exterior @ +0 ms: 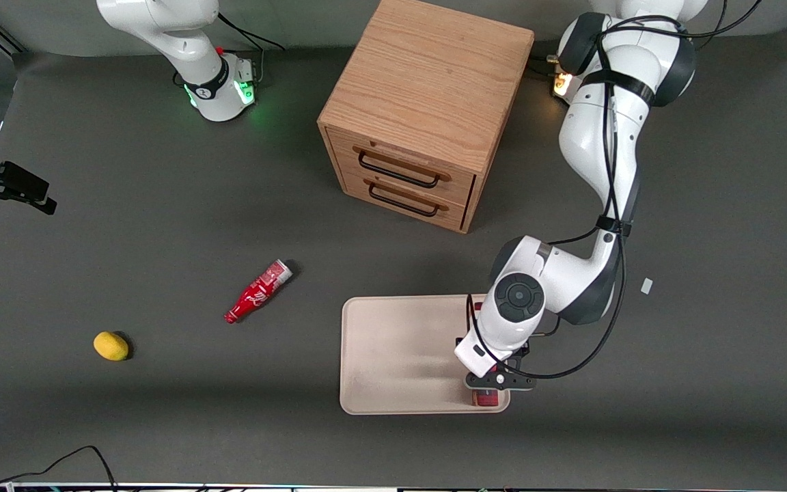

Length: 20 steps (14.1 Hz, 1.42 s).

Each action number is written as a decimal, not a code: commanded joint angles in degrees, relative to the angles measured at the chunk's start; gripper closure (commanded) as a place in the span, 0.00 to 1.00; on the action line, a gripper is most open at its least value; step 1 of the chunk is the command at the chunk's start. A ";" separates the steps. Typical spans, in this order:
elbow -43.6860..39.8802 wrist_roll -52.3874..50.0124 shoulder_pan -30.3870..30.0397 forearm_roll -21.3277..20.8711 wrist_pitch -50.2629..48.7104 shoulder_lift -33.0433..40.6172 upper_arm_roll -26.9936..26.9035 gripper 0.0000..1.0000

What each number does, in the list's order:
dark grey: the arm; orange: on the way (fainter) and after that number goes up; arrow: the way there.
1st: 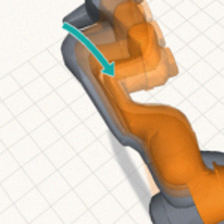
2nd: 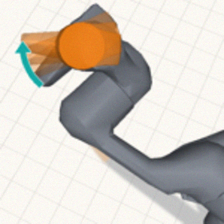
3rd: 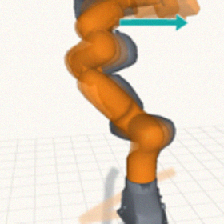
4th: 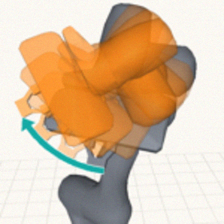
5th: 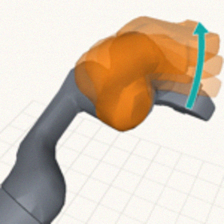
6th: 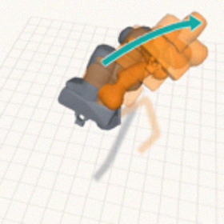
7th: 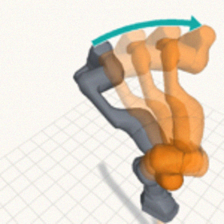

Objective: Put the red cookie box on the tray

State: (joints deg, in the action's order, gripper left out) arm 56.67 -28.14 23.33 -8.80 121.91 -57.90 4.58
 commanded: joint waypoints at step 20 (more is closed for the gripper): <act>40.71 33.46 -9.26 4.84 -25.40 55.87 -17.30 0.00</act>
State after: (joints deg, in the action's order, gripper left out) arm 93.56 0.71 13.23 -4.54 97.18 -6.29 -10.14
